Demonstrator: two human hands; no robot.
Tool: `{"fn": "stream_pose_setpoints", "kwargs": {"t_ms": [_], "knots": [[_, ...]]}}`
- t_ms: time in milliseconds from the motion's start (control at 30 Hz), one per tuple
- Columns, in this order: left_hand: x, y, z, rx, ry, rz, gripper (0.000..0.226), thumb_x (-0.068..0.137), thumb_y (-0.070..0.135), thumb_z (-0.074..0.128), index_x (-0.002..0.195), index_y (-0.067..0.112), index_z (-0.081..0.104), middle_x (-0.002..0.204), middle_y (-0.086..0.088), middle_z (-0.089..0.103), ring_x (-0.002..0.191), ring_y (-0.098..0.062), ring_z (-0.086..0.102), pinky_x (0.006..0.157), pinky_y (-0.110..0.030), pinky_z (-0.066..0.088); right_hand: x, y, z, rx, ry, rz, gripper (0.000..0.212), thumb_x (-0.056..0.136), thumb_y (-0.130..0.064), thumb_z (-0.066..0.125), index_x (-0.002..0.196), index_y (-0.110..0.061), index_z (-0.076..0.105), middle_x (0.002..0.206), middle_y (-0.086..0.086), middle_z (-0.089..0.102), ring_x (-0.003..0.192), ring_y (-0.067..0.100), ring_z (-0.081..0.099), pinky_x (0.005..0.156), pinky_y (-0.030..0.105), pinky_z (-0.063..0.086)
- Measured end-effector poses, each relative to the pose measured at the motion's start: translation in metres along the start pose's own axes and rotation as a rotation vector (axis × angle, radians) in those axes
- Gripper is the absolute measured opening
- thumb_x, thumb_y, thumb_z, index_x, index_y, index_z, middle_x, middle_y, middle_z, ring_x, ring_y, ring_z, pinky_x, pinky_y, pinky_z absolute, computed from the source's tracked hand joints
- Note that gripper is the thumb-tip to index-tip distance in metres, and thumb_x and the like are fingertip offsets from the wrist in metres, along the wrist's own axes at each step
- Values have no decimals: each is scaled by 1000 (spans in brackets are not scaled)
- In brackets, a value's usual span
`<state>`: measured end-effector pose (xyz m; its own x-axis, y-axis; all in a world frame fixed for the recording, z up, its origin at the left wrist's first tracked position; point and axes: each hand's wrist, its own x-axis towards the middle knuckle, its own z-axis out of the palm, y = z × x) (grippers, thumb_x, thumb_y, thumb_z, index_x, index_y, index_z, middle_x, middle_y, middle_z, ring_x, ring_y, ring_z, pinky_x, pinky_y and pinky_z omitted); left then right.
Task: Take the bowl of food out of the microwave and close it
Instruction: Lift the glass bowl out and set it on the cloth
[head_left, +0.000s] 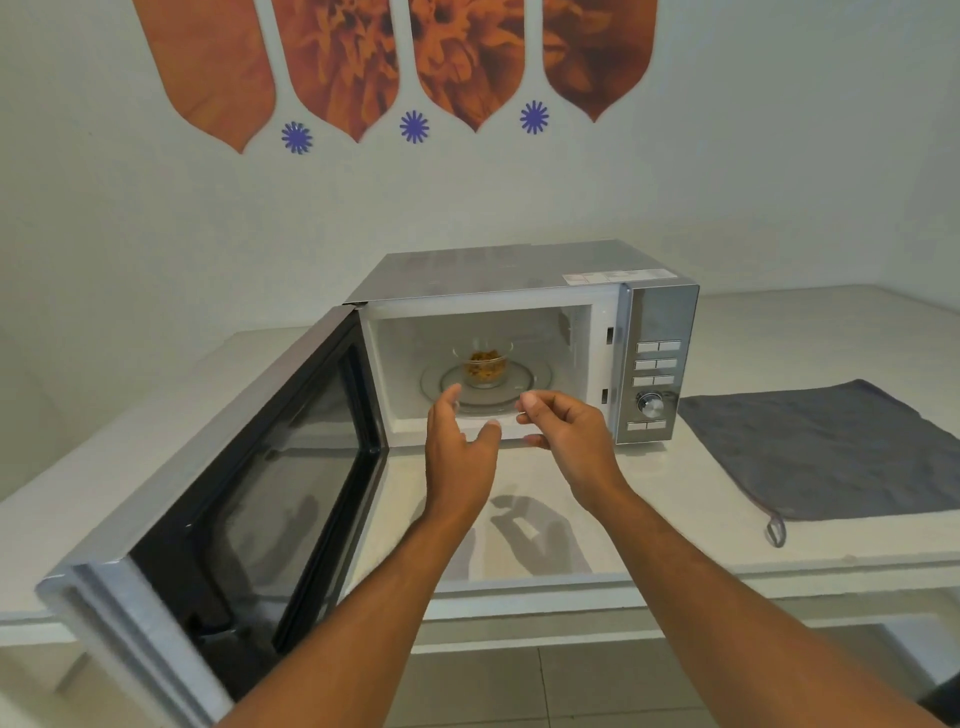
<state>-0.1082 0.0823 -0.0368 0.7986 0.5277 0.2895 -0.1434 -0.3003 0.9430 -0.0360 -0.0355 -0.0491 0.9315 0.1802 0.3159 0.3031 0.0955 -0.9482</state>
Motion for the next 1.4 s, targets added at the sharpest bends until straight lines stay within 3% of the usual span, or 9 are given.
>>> {"fn": "stream_pose_setpoints", "kwargs": {"t_ms": [233,400,667,833,967,1100,1200,1300,1400], "knots": [[58,-18,30,-15,-14,-48,62,96,34,58,152,29,32,159,2,39,144,-18,38,108,-33,35,54,18,-4,-88,-63,-2,36,95,-34,65,127,-18,64,120,-2,70,112,14,65,100,38,53],[103,-31,43,-68,-33,-115,64,97,45,51,155,27,28,162,2,35,146,-19,35,112,-34,31,98,34,-5,-119,-125,21,54,96,-34,65,145,-18,48,146,0,55,131,16,52,111,39,42],[177,-54,48,-134,-2,-223,57,98,54,40,143,20,50,146,-5,55,133,-23,50,116,-47,38,154,62,13,-54,-114,101,55,96,-34,64,145,-19,45,130,-13,54,123,11,50,92,18,38],[223,-73,55,-127,14,-361,54,99,47,39,143,17,49,146,-10,53,130,-33,50,111,-50,40,189,83,26,-26,-55,203,64,97,-40,60,153,-18,36,158,-1,40,143,21,37,105,26,29],[251,-93,63,-7,32,-351,48,100,40,37,138,16,53,142,-11,56,123,-36,55,93,-39,44,218,98,39,-115,-16,265,64,98,-47,53,153,-18,35,159,5,38,143,29,38,116,41,31],[273,-115,65,58,31,-340,54,97,40,40,141,10,51,147,-17,53,131,-39,52,104,-45,45,239,109,52,-210,16,287,59,100,-49,46,144,-11,48,149,13,51,133,34,48,110,44,40],[289,-124,68,93,47,-318,51,95,33,42,129,-1,58,133,-28,60,116,-41,61,92,-41,49,247,115,58,-210,14,278,53,100,-47,44,132,-7,60,135,15,62,119,32,57,94,34,42],[295,-126,70,138,26,-335,35,97,20,42,90,-5,65,88,-29,60,66,-30,53,58,-30,38,251,119,63,-185,22,247,44,100,-40,45,115,-5,68,122,14,68,107,30,61,86,31,39],[297,-129,72,63,34,-370,36,95,15,46,60,14,50,81,-17,53,69,-30,49,58,-33,39,251,118,66,-156,33,264,32,101,-35,46,95,-12,67,105,10,69,92,26,61,82,31,40]]}}
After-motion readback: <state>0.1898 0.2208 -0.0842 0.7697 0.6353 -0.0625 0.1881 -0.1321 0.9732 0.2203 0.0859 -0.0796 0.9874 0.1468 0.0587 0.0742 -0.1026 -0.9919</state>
